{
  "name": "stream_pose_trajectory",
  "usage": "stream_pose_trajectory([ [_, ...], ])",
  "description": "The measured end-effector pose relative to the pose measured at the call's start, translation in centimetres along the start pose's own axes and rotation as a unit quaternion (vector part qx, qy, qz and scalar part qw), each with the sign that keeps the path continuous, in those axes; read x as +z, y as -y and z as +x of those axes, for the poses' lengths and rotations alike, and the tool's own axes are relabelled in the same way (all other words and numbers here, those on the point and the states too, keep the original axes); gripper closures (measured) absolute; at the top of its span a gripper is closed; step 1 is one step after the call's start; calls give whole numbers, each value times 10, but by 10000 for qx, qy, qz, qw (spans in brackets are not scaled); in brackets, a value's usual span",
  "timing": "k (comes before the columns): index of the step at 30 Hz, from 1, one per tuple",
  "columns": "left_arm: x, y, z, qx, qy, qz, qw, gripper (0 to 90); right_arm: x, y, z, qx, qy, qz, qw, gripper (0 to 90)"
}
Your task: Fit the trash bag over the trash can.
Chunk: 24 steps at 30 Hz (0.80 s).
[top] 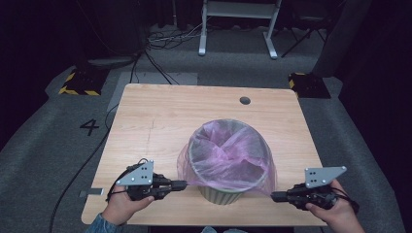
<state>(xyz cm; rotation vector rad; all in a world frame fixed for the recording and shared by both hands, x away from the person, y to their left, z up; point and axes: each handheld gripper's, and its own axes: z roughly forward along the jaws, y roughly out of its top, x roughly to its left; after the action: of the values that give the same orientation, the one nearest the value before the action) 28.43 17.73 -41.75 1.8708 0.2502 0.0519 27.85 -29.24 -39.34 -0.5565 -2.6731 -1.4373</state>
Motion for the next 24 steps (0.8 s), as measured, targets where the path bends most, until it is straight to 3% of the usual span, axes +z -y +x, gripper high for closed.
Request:
stream_pose_trajectory([
  [6,10,14,3,-24,-172,386,9991,900,27,27,-13,281,189,458,9984,900],
  [10,13,32,14,-264,-488,699,9960,900,36,45,-21,494,342,599,9964,900],
  [11,15,38,18,-409,-471,724,9954,900,38,49,-22,514,431,697,9953,900],
  [12,18,45,22,-548,-480,789,9942,900,40,53,-23,585,410,691,9950,900],
  [15,23,56,25,-671,-608,948,9914,900,44,61,-22,721,190,700,9948,900],
  [17,20,56,24,-708,-641,874,9916,900,41,58,-18,662,91,658,9956,805],
  [18,18,55,23,-705,-656,809,9921,900,35,55,-16,641,124,480,9967,728],
  [19,15,53,22,-695,-683,697,9928,880,31,52,-15,603,150,347,9975,646],
  [22,5,45,15,-711,-917,389,9925,620,11,42,-12,467,385,-61,9981,491],
  [24,2,41,11,-686,-1012,291,9921,473,0,35,-11,376,536,-264,9975,437],
])
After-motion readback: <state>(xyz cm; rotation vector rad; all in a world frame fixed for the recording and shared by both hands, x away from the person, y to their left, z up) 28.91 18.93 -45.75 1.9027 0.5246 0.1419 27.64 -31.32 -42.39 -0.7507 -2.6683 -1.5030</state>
